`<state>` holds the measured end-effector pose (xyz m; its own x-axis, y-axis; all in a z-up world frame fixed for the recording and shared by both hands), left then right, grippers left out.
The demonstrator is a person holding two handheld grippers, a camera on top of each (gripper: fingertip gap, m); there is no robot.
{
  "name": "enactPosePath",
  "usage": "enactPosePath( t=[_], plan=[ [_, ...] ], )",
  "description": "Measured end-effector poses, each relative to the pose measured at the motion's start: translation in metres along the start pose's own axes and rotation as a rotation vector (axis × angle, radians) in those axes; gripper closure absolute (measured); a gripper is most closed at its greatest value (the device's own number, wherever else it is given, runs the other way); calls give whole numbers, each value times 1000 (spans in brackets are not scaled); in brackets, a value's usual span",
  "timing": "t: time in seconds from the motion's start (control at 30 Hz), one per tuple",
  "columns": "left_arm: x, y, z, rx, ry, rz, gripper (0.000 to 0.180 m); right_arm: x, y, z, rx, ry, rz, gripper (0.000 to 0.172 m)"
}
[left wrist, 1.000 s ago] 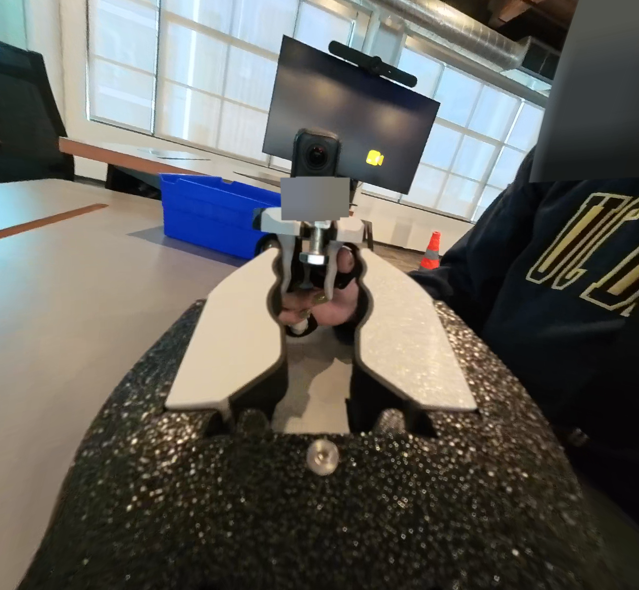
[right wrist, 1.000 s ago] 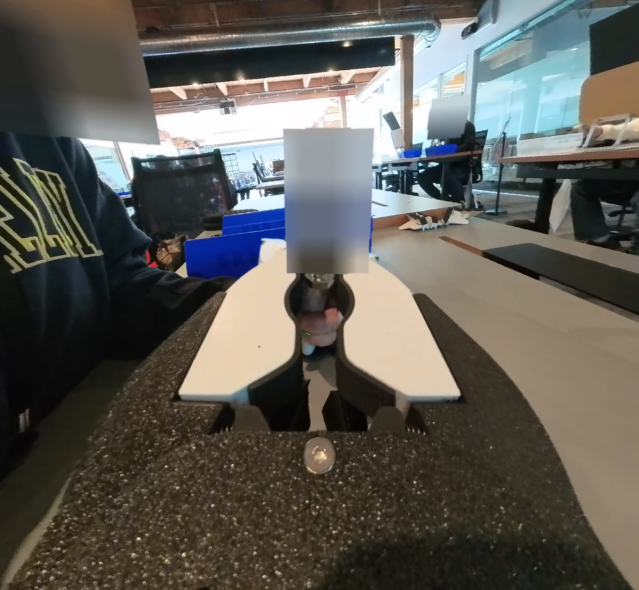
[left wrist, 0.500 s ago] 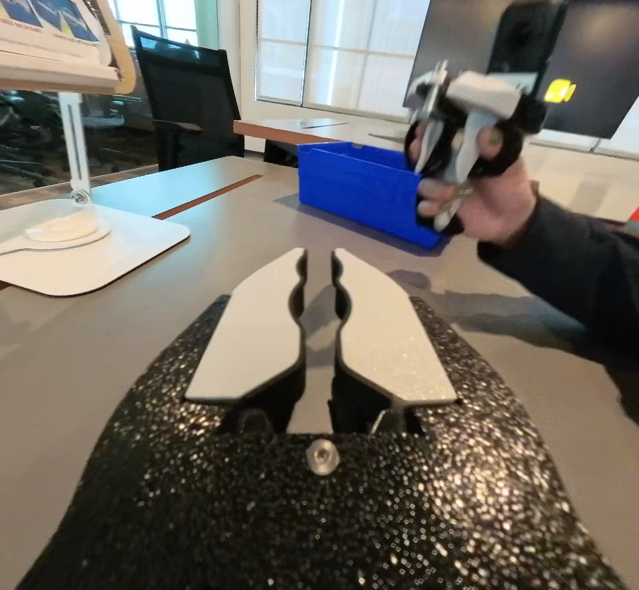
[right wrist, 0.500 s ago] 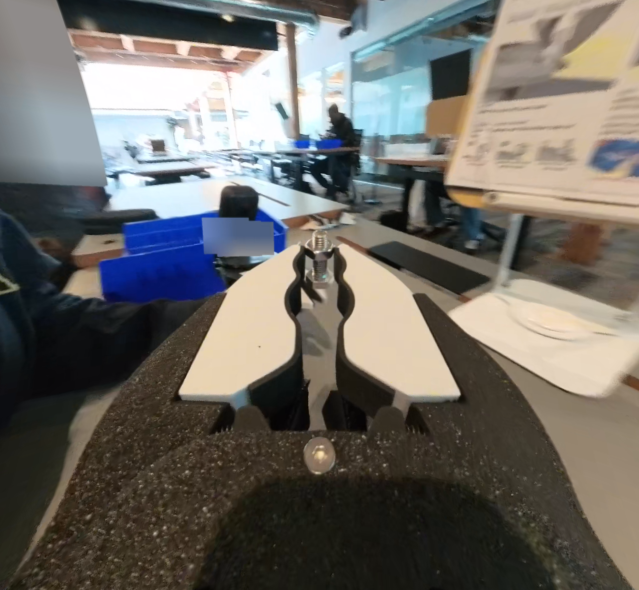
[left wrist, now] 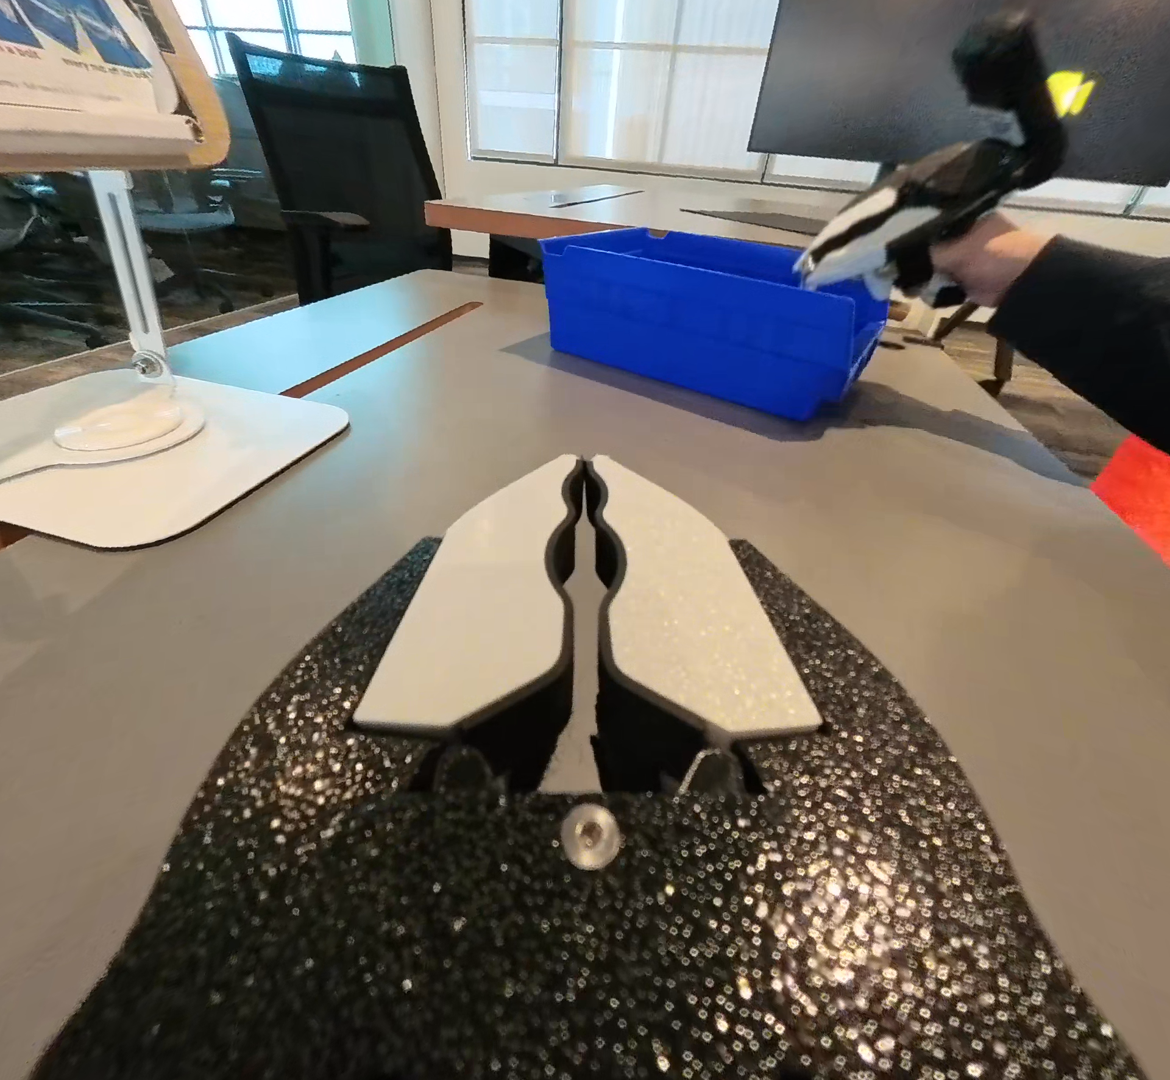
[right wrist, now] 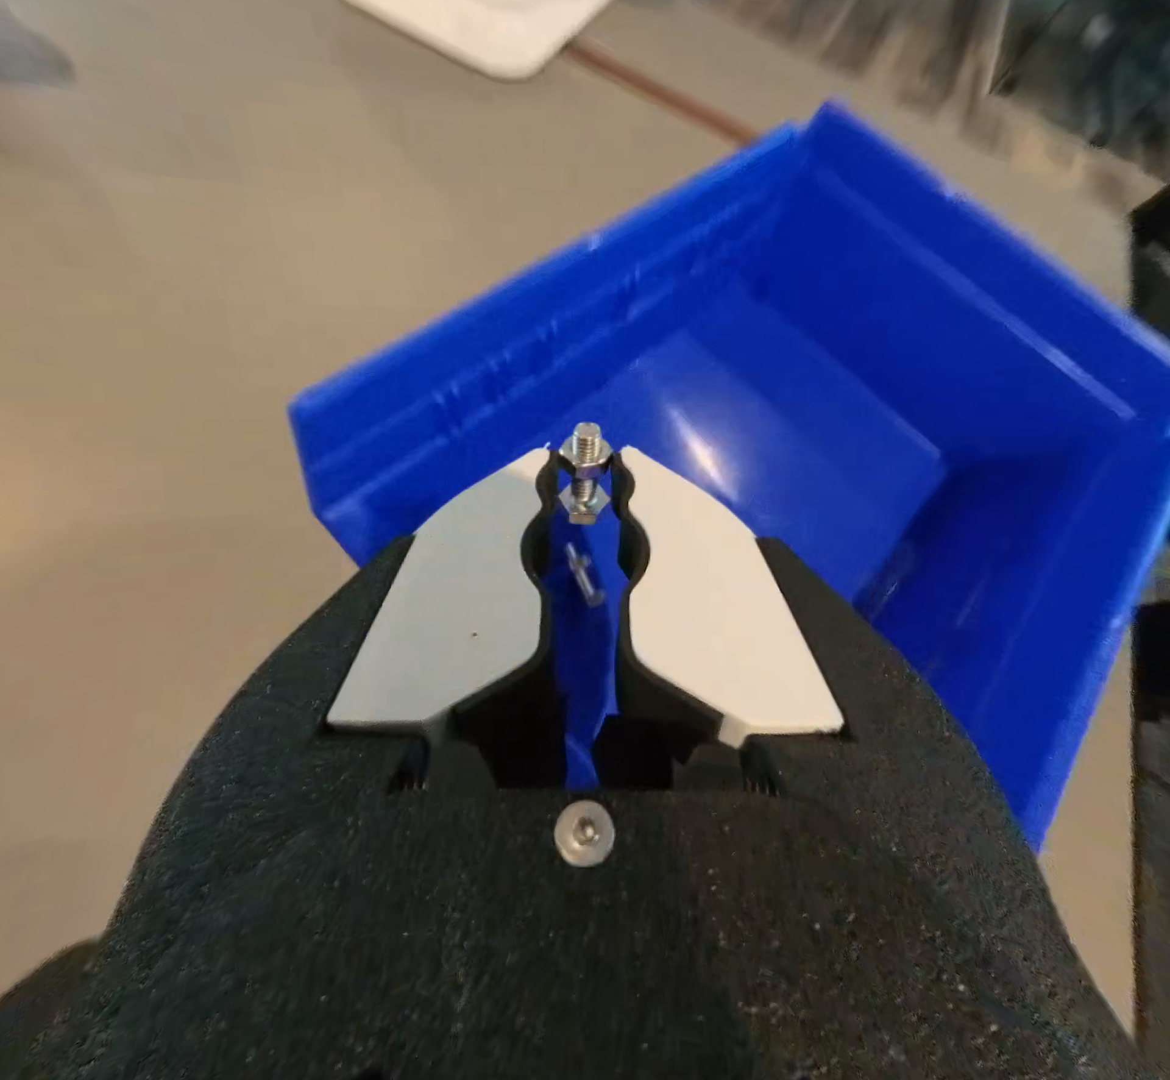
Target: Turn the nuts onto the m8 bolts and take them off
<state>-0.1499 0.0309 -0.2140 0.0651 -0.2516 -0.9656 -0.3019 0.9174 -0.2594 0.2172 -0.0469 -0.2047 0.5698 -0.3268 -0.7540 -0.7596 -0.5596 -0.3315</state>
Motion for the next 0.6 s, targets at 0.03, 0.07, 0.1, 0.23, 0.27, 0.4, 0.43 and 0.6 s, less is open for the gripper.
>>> enactPosePath(
  t=[0.03,0.07,0.1,0.23,0.27,0.4,0.43,0.6],
  plan=[
    [-1,1,-1,0,-8,-8,180,9,1,5,-43,41,0,157],
    [-2,2,-1,0,-18,-19,180,18,1,11,-90,91,1,157],
    [-3,3,-2,0,-29,-35,180,27,1,17,-131,154,1,157],
    [-9,10,-7,-2,-82,-102,180,52,-1,38,-223,362,-31,157],
    [-10,11,-8,-2,-92,-110,180,55,-1,42,-237,396,-35,156],
    [-5,3,-3,68,-37,-113,180,64,-1,55,-273,487,-50,151],
    [-3,-1,-1,97,-12,-113,180,63,-3,57,-269,486,-26,143],
    [3,-8,5,93,35,-58,180,28,-25,35,-134,348,128,137]
  ],
)
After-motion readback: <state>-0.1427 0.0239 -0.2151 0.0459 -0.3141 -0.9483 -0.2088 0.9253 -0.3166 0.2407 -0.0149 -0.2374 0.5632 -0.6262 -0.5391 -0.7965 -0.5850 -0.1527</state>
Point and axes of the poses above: each gripper's, where its closed fingertips meet, z out along the fingers, x out of its underside, y = z × x across the jaws, the point moved 2 cm from there along -z, back along the fingers, and after that the axes turned 11 degrees about -z, right-handed, at the moved point
